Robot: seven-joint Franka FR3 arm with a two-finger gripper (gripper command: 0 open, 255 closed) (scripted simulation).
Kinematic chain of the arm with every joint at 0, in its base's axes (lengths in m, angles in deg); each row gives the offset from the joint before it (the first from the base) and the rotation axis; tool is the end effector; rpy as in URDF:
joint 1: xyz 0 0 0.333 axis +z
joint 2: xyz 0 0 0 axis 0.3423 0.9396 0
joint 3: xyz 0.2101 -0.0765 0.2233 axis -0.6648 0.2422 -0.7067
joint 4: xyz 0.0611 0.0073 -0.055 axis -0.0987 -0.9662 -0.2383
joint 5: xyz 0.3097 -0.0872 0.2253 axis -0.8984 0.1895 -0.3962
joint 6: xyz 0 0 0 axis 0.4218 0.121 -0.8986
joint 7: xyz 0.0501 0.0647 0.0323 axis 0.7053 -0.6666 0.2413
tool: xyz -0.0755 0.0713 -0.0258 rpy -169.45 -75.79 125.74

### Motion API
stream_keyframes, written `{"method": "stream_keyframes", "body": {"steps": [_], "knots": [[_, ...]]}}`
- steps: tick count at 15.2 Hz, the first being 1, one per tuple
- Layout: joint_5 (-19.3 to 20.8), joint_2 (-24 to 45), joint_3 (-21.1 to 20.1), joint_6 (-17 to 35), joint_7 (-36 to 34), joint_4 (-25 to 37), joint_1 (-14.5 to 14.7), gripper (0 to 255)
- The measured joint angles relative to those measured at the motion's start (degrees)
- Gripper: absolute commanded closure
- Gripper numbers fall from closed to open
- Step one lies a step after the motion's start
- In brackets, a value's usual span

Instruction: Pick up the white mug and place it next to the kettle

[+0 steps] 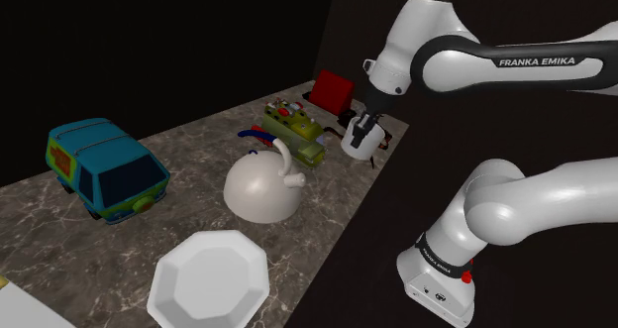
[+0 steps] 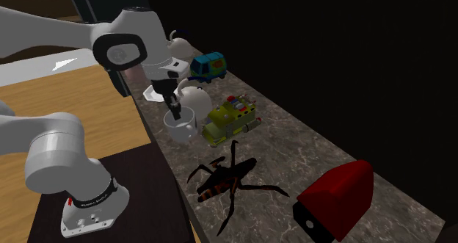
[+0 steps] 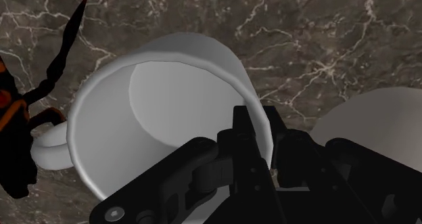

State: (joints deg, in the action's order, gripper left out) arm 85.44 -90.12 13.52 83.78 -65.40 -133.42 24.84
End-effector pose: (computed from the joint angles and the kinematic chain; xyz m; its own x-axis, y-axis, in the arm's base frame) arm 0.3125 0.0613 0.4524 0.9864 0.1501 0.0677 0.1466 -0.9878 0.0534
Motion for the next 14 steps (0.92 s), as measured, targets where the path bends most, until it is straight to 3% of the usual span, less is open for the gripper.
{"method": "stream_keyframes", "body": {"steps": [14], "knots": [[-0.4, 4.9, -1.0, 13.0, -0.8, -8.1, 0.2, 255]]}}
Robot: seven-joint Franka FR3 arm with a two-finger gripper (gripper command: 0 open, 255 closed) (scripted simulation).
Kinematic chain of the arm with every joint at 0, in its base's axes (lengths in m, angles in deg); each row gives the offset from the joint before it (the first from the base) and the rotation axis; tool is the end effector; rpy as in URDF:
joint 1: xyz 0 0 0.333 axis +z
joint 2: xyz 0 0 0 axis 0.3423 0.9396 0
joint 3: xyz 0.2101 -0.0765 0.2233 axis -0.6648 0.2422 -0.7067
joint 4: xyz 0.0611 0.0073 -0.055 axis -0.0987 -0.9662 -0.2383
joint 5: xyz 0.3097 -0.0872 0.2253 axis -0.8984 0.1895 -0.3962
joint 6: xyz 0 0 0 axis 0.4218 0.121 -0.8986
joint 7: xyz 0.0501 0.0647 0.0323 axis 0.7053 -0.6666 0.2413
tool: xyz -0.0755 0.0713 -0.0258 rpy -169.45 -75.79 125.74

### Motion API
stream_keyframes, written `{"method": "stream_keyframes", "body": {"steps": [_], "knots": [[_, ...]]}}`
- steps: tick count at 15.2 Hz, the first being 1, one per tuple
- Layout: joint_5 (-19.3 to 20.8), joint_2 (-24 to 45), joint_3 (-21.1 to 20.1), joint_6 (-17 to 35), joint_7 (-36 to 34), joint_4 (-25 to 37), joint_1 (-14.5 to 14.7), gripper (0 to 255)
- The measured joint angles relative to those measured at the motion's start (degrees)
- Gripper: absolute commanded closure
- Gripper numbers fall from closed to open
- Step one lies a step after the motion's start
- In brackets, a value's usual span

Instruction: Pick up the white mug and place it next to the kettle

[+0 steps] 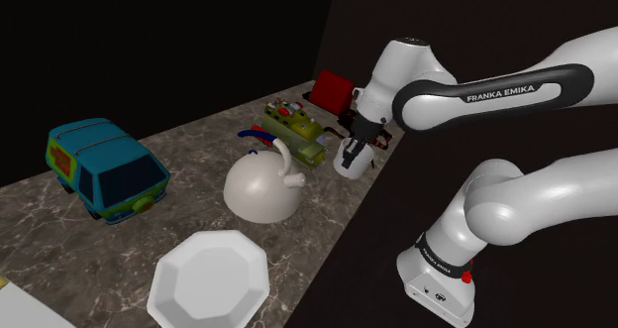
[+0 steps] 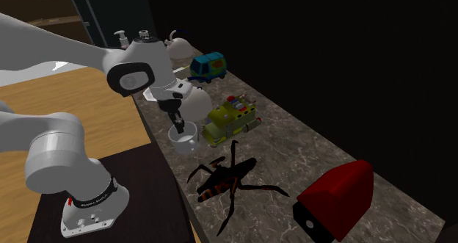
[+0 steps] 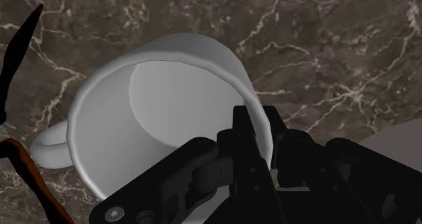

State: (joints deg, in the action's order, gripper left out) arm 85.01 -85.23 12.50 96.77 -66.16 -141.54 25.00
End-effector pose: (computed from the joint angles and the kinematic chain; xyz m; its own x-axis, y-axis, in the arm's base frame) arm 0.3129 0.0628 0.3795 0.9863 0.1504 0.0678 0.1470 -0.9877 0.0535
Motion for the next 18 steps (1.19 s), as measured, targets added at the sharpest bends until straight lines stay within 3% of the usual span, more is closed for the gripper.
{"method": "stream_keyframes", "body": {"steps": [5, 11, 12, 18], "knots": [[-0.1, 2.6, -0.4, 5.0, -0.3, -2.4, 0.0, 255], [0.0, 3.2, -0.4, 5.9, -0.3, -2.7, -0.1, 255], [0.0, 3.2, -0.4, 5.9, -0.3, -2.7, -0.1, 0], [0.0, 3.2, -0.4, 5.9, -0.3, -2.7, -0.1, 0]]}}
